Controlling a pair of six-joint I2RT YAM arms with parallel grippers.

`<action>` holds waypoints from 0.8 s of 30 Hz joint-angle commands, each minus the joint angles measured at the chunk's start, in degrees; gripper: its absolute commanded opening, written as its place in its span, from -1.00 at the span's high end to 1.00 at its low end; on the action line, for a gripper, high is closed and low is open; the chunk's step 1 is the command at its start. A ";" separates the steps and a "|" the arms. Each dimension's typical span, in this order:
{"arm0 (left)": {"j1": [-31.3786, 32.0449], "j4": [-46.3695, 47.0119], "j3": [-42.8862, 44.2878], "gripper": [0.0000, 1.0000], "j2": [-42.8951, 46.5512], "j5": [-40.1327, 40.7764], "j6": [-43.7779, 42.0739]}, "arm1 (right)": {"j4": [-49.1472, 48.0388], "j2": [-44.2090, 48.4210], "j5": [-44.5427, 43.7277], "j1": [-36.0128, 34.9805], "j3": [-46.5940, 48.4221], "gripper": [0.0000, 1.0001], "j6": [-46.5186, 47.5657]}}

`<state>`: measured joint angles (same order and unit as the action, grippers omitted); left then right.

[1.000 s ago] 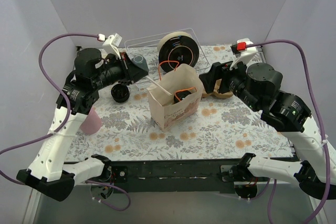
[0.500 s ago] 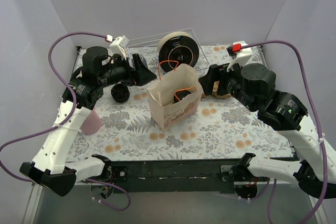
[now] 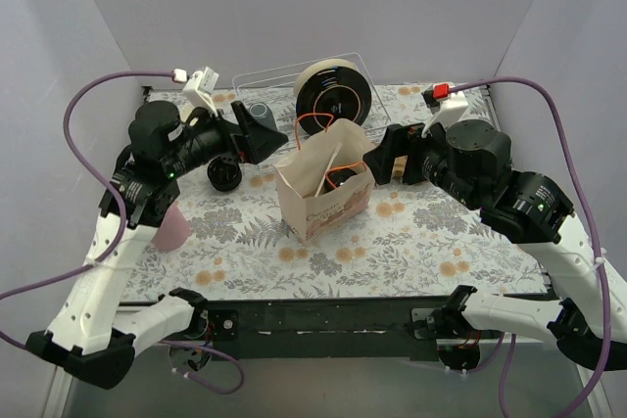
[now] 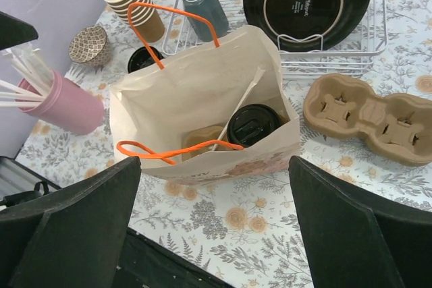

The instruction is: Pack the takeout coffee

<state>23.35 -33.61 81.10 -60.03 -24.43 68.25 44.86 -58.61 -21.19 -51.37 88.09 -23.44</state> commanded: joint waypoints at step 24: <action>-0.06 6.10 -6.22 -0.97 11.69 0.69 2.07 | -13.31 8.34 3.00 0.22 -5.83 -0.97 -4.60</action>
<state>23.35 -27.92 75.05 -49.39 -24.40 70.54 36.25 -51.70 -17.87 -51.37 82.52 -28.32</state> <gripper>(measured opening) 0.982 0.984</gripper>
